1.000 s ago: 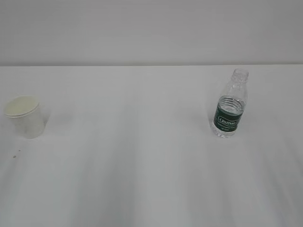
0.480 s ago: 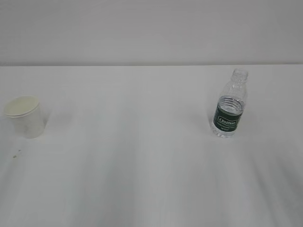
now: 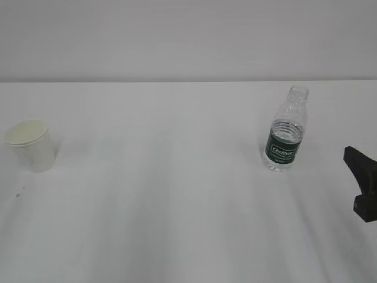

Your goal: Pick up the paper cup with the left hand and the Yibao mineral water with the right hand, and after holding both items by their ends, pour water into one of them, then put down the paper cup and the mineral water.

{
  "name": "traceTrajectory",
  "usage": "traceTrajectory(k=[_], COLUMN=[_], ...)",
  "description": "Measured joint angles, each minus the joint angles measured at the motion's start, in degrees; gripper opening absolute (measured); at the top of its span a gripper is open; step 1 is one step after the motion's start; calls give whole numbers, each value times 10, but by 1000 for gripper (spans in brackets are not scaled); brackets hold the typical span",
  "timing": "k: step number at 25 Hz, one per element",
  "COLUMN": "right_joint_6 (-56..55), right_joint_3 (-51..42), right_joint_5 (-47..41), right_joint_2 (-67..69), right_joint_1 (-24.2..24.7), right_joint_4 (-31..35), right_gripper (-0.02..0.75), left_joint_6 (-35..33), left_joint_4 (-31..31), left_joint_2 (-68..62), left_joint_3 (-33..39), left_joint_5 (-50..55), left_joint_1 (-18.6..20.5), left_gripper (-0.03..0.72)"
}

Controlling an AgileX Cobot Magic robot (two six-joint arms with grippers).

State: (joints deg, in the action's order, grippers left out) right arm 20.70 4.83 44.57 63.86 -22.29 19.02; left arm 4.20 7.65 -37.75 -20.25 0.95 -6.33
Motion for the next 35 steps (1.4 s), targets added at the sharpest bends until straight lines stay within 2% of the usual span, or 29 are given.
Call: traceTrajectory(k=[5, 15, 20, 27, 35], right_joint_6=[-89, -111, -119, -130, -133], right_joint_3=[-45, -51, -51, -51, -51], right_joint_5=[112, 148, 148, 147, 143], right_joint_2=[0, 0, 0, 0, 0], right_joint_1=[0, 0, 0, 0, 0], right_joint_4=[-13, 81, 102, 90, 73], right_gripper=[483, 482, 482, 482, 480], left_joint_6=[0, 0, 0, 22, 47], left_joint_4=[-24, -57, -58, -76, -59], left_joint_2=[-5, -95, -157, -198, -194], left_joint_3=[0, 4, 52, 194, 206], left_joint_5=[1, -40, -191, -428, -435], left_joint_1=[0, 0, 0, 0, 0], left_gripper=[456, 456, 439, 421, 419])
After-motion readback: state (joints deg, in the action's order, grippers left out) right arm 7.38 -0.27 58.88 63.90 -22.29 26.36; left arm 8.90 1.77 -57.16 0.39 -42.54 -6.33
